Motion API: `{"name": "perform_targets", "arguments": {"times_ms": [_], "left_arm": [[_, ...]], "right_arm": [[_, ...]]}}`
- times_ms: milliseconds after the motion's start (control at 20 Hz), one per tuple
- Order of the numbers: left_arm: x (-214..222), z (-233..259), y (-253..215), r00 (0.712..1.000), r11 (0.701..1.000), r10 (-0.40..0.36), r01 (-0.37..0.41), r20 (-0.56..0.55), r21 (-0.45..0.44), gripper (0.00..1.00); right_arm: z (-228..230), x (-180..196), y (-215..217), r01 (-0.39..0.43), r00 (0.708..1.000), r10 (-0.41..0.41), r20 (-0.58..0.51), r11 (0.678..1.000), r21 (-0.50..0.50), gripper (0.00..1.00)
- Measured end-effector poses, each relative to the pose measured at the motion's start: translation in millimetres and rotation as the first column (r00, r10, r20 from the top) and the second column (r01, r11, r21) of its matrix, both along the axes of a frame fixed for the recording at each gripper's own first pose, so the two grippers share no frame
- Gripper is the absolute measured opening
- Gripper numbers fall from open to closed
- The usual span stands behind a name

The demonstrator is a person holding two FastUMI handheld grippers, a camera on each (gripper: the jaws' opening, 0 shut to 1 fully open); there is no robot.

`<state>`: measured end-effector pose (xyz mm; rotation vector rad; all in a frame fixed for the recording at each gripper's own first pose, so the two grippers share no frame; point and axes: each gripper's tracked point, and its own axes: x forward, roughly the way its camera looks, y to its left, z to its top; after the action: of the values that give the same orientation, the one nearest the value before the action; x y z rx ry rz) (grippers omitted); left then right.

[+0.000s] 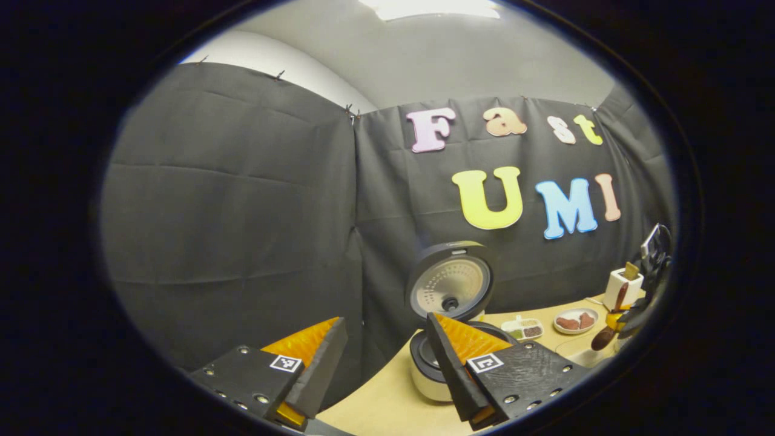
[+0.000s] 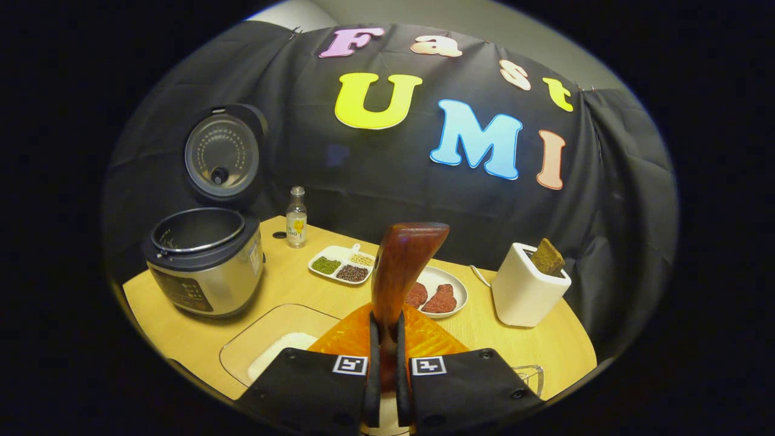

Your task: Close the left gripper, press the button to open the rice cooker; take a wooden spoon from the chopstick holder with the right hand, scoop a spoonful of rice and pour it into the rice cooker, then put the wooden spoon back into the chopstick holder.

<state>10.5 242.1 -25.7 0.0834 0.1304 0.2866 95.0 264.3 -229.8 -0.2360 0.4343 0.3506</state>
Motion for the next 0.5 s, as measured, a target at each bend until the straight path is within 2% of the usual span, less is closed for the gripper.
{"name": "perform_targets", "arguments": {"times_ms": [200, 500], "left_arm": [[-3, -4, 9, 1.0, 1.0, 0.014, -0.014, -0.004, -0.001, 0.8], [-4, -9, 10, 1.0, 1.0, 0.019, -0.019, -0.009, -0.006, 0.8]], "right_arm": [[-22, -5, 11, -0.017, 1.0, 0.017, 0.002, 0.997, -0.077, 0.12], [-38, -21, 37, -0.044, 0.999, 0.041, -0.034, 0.997, -0.07, 0.11]]}}
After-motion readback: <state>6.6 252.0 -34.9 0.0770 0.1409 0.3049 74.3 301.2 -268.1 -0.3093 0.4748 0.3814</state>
